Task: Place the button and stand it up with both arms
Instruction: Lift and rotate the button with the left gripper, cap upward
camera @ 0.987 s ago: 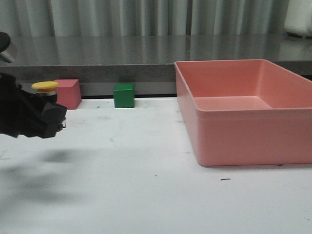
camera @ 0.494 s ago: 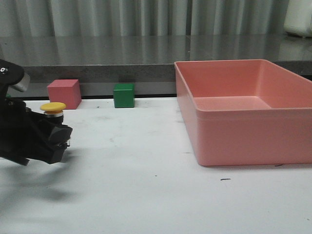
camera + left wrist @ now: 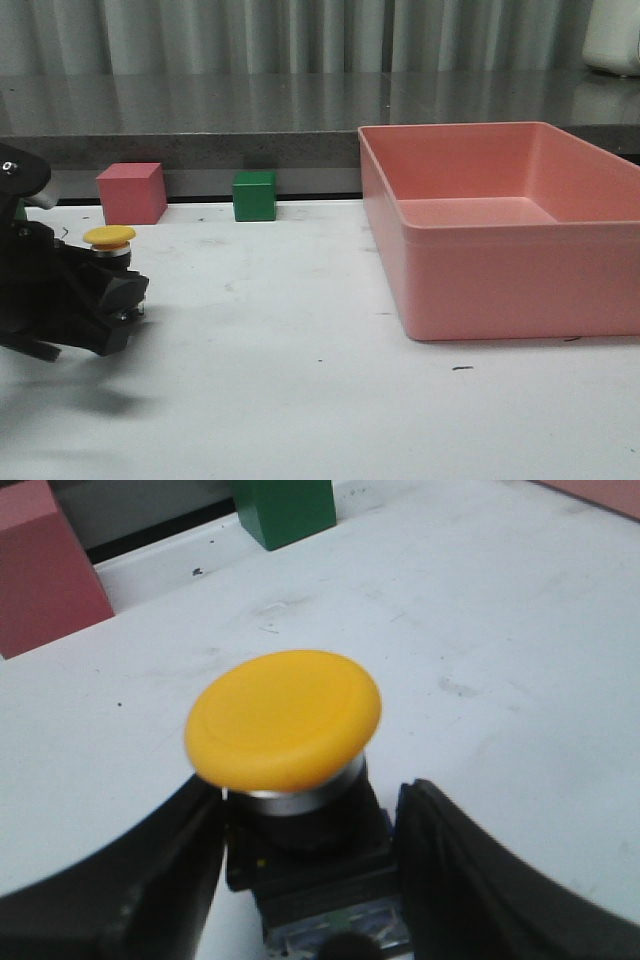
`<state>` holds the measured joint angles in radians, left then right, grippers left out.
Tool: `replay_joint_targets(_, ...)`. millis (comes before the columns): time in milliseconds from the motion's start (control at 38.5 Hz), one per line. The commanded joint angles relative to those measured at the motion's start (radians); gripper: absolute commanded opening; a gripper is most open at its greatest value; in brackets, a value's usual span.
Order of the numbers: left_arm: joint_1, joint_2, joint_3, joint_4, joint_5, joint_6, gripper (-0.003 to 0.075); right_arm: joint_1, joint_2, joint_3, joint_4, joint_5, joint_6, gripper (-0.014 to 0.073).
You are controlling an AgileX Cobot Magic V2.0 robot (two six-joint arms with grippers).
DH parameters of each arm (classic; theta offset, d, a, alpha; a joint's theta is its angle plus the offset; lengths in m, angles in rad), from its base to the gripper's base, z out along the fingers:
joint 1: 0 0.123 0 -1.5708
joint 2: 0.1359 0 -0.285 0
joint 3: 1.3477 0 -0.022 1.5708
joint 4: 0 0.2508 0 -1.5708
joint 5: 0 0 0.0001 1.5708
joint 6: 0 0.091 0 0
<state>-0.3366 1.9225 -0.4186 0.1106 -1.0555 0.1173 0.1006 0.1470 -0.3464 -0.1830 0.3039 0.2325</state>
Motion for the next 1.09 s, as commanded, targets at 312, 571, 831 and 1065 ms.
replay_joint_targets(312, -0.001, -0.031, 0.020, -0.017, -0.124, 0.001, 0.0360, -0.004, 0.010, -0.024, -0.020, -0.084, -0.004, -0.0063)
replay_joint_targets(571, -0.001, -0.031, 0.026, -0.017, -0.124, 0.001, 0.0360, -0.004, 0.010, -0.024, -0.020, -0.084, -0.004, -0.0063)
replay_joint_targets(831, -0.001, -0.031, 0.031, -0.017, -0.124, 0.001, 0.0449, -0.004, 0.010, -0.024, -0.020, -0.084, -0.004, -0.0063)
replay_joint_targets(1065, -0.001, -0.031, 0.031, -0.017, -0.124, 0.001, 0.0487, -0.004, 0.010, -0.024, -0.020, -0.084, -0.004, -0.0063)
